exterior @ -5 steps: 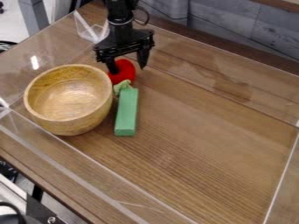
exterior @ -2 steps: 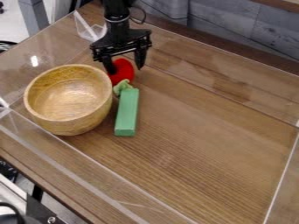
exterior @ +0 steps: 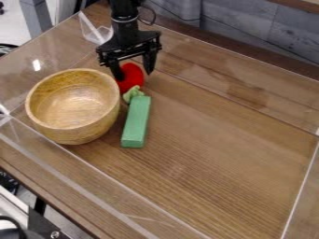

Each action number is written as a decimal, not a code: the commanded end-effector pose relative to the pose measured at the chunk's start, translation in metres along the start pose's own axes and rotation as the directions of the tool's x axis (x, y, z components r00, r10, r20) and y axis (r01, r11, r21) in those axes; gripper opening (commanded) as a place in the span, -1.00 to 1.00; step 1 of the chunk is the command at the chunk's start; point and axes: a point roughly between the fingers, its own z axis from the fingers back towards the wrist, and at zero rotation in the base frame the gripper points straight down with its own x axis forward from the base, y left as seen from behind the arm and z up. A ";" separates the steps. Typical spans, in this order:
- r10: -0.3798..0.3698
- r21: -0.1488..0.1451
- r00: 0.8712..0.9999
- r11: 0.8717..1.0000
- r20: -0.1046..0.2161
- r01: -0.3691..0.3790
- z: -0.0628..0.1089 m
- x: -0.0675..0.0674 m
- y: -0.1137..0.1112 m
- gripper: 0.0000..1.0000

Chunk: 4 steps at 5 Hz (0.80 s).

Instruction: Move the red fruit to the right

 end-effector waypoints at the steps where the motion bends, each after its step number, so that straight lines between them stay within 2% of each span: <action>1: 0.073 -0.043 0.995 0.997 0.067 -0.070 0.035 0.009 -0.006 1.00; 2: 0.145 -0.034 0.987 0.989 0.068 -0.143 0.041 0.008 -0.003 1.00; 4: 0.060 -0.023 0.996 0.998 0.067 -0.058 0.017 0.024 0.000 1.00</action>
